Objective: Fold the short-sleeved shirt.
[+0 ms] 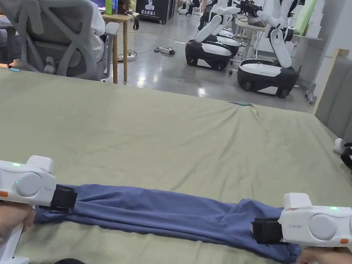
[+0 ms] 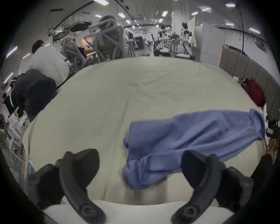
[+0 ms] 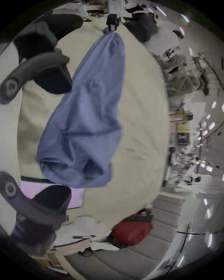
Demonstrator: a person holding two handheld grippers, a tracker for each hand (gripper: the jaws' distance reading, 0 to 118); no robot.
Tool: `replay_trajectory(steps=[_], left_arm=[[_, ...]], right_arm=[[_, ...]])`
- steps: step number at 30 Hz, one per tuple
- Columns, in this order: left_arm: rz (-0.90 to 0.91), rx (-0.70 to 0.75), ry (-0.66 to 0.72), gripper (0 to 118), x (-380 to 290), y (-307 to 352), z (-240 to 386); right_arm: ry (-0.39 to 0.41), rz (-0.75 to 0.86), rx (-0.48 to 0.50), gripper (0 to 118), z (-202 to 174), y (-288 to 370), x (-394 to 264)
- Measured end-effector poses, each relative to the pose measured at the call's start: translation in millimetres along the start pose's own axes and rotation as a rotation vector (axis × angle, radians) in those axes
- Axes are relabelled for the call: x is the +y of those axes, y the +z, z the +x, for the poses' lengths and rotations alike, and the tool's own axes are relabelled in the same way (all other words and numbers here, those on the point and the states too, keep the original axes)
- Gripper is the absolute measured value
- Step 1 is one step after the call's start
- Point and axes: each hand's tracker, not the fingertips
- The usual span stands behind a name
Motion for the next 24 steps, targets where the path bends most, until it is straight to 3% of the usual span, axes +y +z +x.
replay_trajectory(steps=[2,3,4,5,6,12,13,14,15,16,17,19,24], left_arm=[[-0.015,0.005,0.004,105,7.1,5.0,7.9],[0.002,0.011,0.008,93,7.0,14.5,7.9],[0.052,0.016,0.01,73,7.8,20.3,10.5],[0.084,0.016,0.008,39,8.0,24.6,13.1],[0.094,0.022,0.005,0,8.3,26.8,15.9],[0.092,-0.041,0.041,0,9.6,37.5,-0.4],[0.098,-0.06,0.076,2,9.9,35.4,-6.4],[0.096,-0.088,0.1,21,10.1,31.8,-13.3],[0.089,-0.15,0.143,68,10.3,27.9,-28.4],[0.068,-0.234,0.191,101,9.4,20.2,-41.5],[0.042,-0.31,0.238,118,8.1,10.2,-52.7],[0.049,-0.433,0.34,109,0.8,-0.3,-75.0],[0.021,-0.499,0.475,115,-12.7,-37.5,-110.1]], right_arm=[[0.005,0.038,-0.026,114,-16.5,19.6,5.3],[0.009,0.07,-0.048,104,-22.2,26.2,8.3],[0.011,0.106,-0.058,85,-26.4,32.0,10.0],[0.012,0.132,-0.073,51,-30.4,36.0,10.6],[0.013,0.14,-0.087,0,-33.9,38.7,12.2],[-0.001,0.148,-0.04,0,-33.9,53.2,22.2],[0.003,0.154,-0.031,0,-35.8,54.5,18.7],[0.009,0.157,-0.023,0,-35.9,55.9,19.1],[0.012,0.158,-0.012,0,-35.6,57.1,19.9],[0.013,0.157,-0.001,0,-35.8,57.6,21.0],[0.014,0.155,0.004,0,-39.1,54.1,19.0],[0.022,0.153,0.017,0,-41.7,53.3,20.0],[0.017,0.147,0.053,0,-50.7,40.8,28.0]])
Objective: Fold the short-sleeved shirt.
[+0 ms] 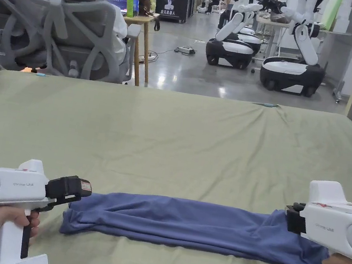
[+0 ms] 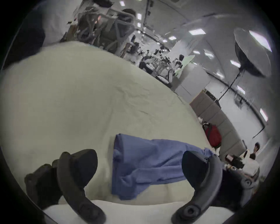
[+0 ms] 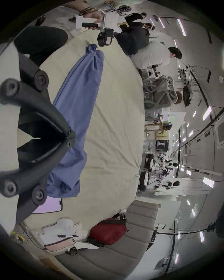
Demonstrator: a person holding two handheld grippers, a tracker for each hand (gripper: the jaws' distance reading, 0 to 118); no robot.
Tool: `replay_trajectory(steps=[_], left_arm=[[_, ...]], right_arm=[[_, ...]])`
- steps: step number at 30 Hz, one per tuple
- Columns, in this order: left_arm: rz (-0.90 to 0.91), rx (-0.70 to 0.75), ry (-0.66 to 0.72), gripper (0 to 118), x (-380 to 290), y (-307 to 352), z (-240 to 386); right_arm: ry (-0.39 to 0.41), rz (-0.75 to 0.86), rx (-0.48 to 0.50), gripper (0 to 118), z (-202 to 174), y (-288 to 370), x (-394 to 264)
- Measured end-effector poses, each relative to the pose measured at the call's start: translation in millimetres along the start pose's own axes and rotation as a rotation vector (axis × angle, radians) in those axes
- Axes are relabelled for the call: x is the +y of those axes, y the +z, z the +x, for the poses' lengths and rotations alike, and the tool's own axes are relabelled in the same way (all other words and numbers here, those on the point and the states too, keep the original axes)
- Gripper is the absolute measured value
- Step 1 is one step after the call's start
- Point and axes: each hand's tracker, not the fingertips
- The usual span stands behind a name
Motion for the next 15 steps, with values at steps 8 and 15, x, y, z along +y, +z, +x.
replay_trajectory(steps=[8,15], left_arm=[[-0.065,-0.131,0.027,114,-2.0,-39.1,-11.4],[-0.191,-0.229,-0.05,48,5.6,-63.6,14.4]], right_arm=[[0.032,-0.01,0.035,0,-26.6,-12.5,10.6],[0.034,-0.024,0.057,0,-46.4,-28.1,9.8]])
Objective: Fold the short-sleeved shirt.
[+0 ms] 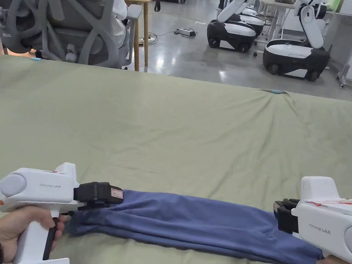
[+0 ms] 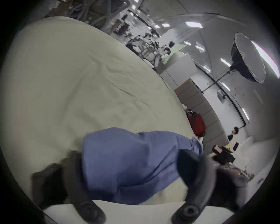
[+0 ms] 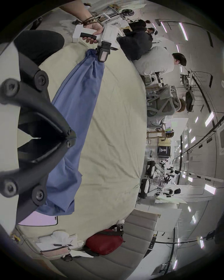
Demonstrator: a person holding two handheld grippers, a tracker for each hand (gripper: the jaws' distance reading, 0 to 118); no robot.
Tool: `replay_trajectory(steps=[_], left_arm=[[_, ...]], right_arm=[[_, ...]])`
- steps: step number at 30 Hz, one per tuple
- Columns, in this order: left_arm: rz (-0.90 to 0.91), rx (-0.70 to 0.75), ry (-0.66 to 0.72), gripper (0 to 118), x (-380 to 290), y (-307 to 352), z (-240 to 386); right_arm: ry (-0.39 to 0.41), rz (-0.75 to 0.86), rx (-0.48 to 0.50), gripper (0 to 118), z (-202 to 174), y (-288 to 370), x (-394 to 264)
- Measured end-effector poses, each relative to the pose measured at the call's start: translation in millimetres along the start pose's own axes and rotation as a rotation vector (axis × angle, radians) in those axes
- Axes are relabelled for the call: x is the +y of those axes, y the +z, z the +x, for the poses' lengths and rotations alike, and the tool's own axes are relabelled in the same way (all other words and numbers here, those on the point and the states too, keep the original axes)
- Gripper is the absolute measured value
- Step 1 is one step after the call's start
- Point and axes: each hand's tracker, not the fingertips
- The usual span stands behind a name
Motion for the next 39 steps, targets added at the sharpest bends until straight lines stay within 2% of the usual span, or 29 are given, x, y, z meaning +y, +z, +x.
replay_trajectory(steps=[1,3,5,7,10,12,16,20,23,25,31,33,36,39], left_arm=[[-0.001,0.018,-0.011,14,-3.3,3.1,11.5],[-0.03,0.128,-0.018,15,-7.7,-3.5,18.6],[-0.031,0.082,-0.024,15,-14.5,-0.8,19.8],[0.008,0.141,-0.069,15,1.1,6.5,11.5],[0.017,0.128,-0.062,14,14.0,28.4,-5.9],[0.051,0.211,-0.099,14,18.0,45.2,-10.9],[0.128,0.388,0.0,14,29.7,83.1,-45.4],[0.157,0.471,0.061,14,30.6,105.2,-57.7],[0.11,0.398,0.145,14,32.0,108.2,-47.7],[0.117,0.374,0.085,14,32.6,105.8,-25.0],[0.066,0.128,0.041,14,30.5,62.8,67.0],[0.043,0.114,0.02,14,30.7,31.5,85.0],[-0.011,0.084,0.074,14,20.4,-24.5,112.0],[-0.1,0.174,0.084,14,12.6,-76.8,114.6]], right_arm=[[-0.001,-0.002,0.003,0,-1.8,-1.6,-0.4],[-0.005,-0.009,0.009,0,-3.4,-6.6,-1.8],[-0.003,-0.017,0.01,0,-6.5,-8.1,-2.5],[0.003,-0.018,0.013,0,-7.4,-8.0,-2.9],[0.002,-0.017,0.014,0,-9.1,-7.3,-1.7],[0.006,-0.01,0.011,0,-10.4,-6.4,-0.7],[0.004,0.0,0.018,0,-14.0,-2.0,2.5],[0.0,0.005,0.027,0,-14.7,-3.6,1.3],[0.004,0.006,0.032,0,-17.9,-1.6,0.3],[0.005,0.01,0.044,0,-19.8,-0.4,0.0],[0.018,0.015,0.066,0,-22.2,3.3,-2.0],[0.014,0.019,0.074,0,-21.1,6.4,-4.3],[-0.001,0.023,0.079,0,-12.4,11.2,-9.0],[-0.012,0.025,0.068,0,-5.8,20.8,-15.6]])
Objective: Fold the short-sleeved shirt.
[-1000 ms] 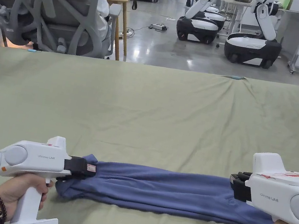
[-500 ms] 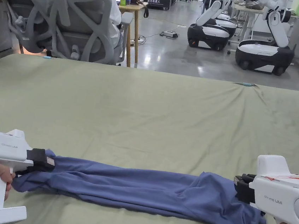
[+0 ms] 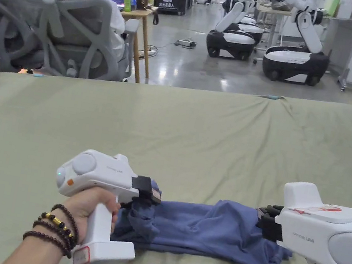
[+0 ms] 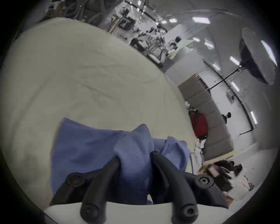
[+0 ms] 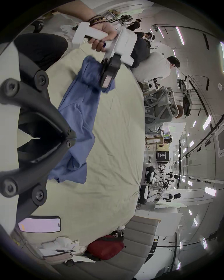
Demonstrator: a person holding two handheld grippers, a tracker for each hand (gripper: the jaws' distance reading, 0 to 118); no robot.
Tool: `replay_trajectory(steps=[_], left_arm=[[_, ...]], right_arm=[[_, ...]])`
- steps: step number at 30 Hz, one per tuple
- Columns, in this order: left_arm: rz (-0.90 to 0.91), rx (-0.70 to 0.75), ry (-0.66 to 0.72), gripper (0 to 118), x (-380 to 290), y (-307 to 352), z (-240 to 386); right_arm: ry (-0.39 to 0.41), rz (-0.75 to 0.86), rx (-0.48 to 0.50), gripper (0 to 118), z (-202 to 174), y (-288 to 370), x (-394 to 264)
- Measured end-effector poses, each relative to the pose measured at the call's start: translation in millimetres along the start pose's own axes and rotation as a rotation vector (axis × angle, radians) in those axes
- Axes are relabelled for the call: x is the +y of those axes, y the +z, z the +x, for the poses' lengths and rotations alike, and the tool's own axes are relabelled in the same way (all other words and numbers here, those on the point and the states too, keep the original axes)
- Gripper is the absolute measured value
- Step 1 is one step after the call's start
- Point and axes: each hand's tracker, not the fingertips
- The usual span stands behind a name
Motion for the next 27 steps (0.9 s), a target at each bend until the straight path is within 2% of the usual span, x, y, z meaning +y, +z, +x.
replay_trajectory(steps=[2,6,7,8,9,10,12,15,16,17,18,19,20,22,24,25,27], left_arm=[[-0.036,0.042,0.008,14,0.7,-26.5,-4.6],[-0.046,0.037,-0.011,25,0.9,-38.5,-8.4],[-0.046,-0.001,-0.015,41,2.9,-35.7,-8.8],[-0.04,-0.053,-0.017,65,4.7,-31.7,-7.8],[-0.01,-0.07,-0.017,98,5.5,-24.3,-3.4],[0.028,-0.085,-0.052,118,6.6,-12.8,0.5],[0.114,-0.101,-0.103,114,17.0,13.7,1.0],[0.174,-0.13,-0.099,118,18.5,44.5,-11.4],[0.181,-0.123,-0.092,115,19.0,52.2,-19.9],[0.173,-0.115,-0.088,100,11.0,59.7,-20.9],[0.157,-0.095,-0.07,64,3.6,63.4,-26.2],[0.143,-0.085,-0.069,24,-2.3,67.8,-26.7],[0.136,-0.056,-0.075,1,-8.4,68.6,-27.6],[0.12,-0.024,-0.116,1,-16.2,63.5,-30.2],[0.081,-0.068,-0.131,1,-24.6,57.2,-28.4],[0.021,-0.101,-0.072,1,-29.4,51.5,-24.8],[0.022,-0.098,-0.086,1,1.1,15.9,-51.4]], right_arm=[[-0.017,0.005,-0.003,0,7.7,5.5,-3.7],[-0.024,-0.004,-0.024,0,20.3,5.4,-6.3],[-0.023,-0.008,-0.026,0,21.0,6.1,-6.2],[-0.024,-0.01,-0.027,0,21.6,5.7,-6.5],[-0.024,-0.012,-0.027,0,21.0,5.1,-6.8],[-0.024,-0.012,-0.021,0,20.3,4.5,-7.1],[-0.021,-0.014,-0.006,0,18.2,-1.0,-7.8],[-0.015,-0.012,0.014,0,10.0,-2.6,-7.2],[-0.014,-0.01,0.021,0,7.0,-2.7,-6.8],[-0.014,-0.008,0.028,0,4.8,-3.2,-6.9],[-0.015,-0.006,0.036,0,2.9,-3.9,-6.9],[-0.015,-0.006,0.045,0,-0.7,-3.4,-5.9],[-0.016,-0.006,0.048,0,-3.1,-4.1,-5.3],[-0.014,-0.002,0.05,0,-7.2,-5.7,-4.2],[-0.008,0.0,0.054,0,-8.6,-6.9,-3.4],[-0.007,0.0,0.056,0,-9.5,-6.9,-3.1],[-0.003,-0.002,0.057,0,-9.9,-5.9,-3.4]])
